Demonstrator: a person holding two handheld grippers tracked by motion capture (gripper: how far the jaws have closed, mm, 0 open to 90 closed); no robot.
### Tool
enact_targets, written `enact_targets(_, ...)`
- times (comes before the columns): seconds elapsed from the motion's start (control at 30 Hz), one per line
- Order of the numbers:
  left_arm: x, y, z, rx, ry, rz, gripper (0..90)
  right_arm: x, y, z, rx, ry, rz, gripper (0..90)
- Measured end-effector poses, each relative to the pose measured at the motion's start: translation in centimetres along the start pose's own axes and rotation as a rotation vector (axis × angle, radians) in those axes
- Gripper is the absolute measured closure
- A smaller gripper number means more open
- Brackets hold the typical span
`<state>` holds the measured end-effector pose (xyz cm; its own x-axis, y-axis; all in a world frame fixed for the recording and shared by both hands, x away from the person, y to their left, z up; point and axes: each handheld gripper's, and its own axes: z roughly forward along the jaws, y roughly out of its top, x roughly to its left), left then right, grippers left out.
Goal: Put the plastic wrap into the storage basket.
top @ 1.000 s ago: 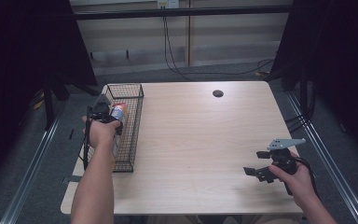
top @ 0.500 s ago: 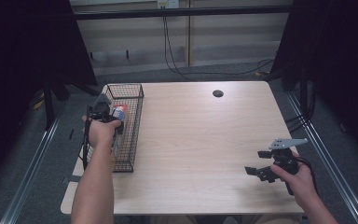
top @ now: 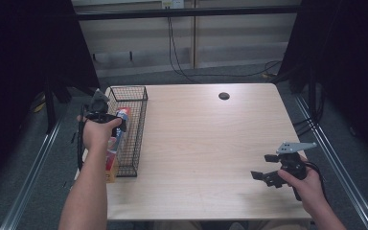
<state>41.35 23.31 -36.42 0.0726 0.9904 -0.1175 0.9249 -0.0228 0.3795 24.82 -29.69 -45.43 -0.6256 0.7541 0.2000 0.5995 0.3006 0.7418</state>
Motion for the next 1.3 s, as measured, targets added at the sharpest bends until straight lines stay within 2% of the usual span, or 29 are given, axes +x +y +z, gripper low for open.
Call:
enact_targets(0.23, -0.7, -0.5, -0.6, -0.028, -0.055, 0.031, 21.6, 0.1, 0.0, 0.0, 0.005, -0.002, 0.005, 7.8)
enact_targets(0.37, -1.6, -0.8, -0.8, -0.055, -0.095, 0.076, 19.2, 0.1, 0.0, 0.1, 0.005, 0.001, 0.003, 7.8)
enact_targets(0.57, -2.4, -1.1, -1.3, -0.073, -0.131, 0.11, 16.9, 0.2, -0.1, 0.2, 0.011, 0.006, 0.001, 7.8)
enact_targets(0.67, -2.9, -1.2, -1.5, -0.089, -0.168, 0.122, 15.8, 0.2, 0.0, 0.1, 0.01, 0.005, 0.003, 7.7)
enact_targets(0.73, -3.4, -1.3, -1.6, -0.095, -0.179, 0.15, 14.5, 0.2, 0.0, 0.1, 0.01, 0.005, 0.005, 7.7)
enact_targets(0.8, -4.0, -1.4, -1.8, -0.102, -0.195, 0.161, 14.0, 0.3, 0.0, 0.2, 0.011, 0.004, 0.01, 7.7)
enact_targets(1.3, -7.1, -2.0, -1.3, -0.12, -0.258, 0.237, 12.6, 0.3, 0.0, 0.1, 0.006, 0.002, 0.011, 7.7)
